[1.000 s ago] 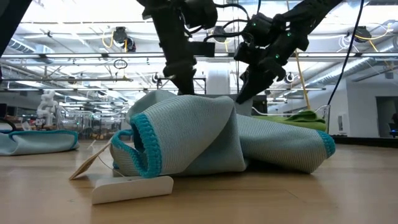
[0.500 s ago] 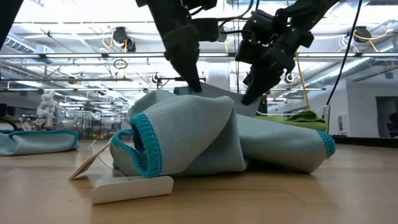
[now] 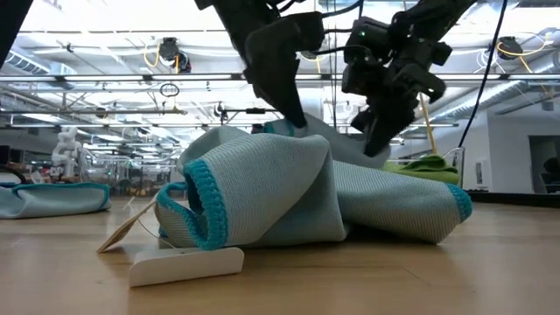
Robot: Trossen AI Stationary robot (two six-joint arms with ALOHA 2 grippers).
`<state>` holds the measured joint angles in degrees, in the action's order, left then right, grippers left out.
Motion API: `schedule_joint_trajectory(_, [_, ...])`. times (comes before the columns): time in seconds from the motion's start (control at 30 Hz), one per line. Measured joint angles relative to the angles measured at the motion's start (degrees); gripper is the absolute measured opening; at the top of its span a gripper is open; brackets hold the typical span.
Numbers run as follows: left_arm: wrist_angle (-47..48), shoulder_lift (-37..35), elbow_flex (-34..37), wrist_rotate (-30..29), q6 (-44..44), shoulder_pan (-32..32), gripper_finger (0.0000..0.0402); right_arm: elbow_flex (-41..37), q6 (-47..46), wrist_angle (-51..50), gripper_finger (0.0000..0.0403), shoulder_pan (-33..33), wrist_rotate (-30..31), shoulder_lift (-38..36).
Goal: Sort microfiber towel by color & place in baskets
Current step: Fold the top blue towel
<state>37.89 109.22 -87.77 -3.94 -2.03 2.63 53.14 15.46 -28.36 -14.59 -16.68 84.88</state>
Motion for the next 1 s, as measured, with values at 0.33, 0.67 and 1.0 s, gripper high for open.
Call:
schedule_joint_trajectory(0.33, [-5.5, 0.6, 0.0, 6.1, -1.0, 0.0, 0.0014, -4.0, 0.9, 1.2, 0.0019, 1.2, 0.1, 0.0])
schedule_joint_trajectory(0.67, [-6.8, 0.5, 0.0, 10.0, -5.8, -0.1, 0.0147, -4.3, 1.5, 2.1, 0.002, 1.2, -2.3, 0.0])
schedule_joint_trajectory(1.0, [-6.4, 0.5, 0.0, 15.6, -17.9, -3.7, 0.0217, -4.3, -1.4, -0.4, 0.011, 0.9, -7.2, -1.9])
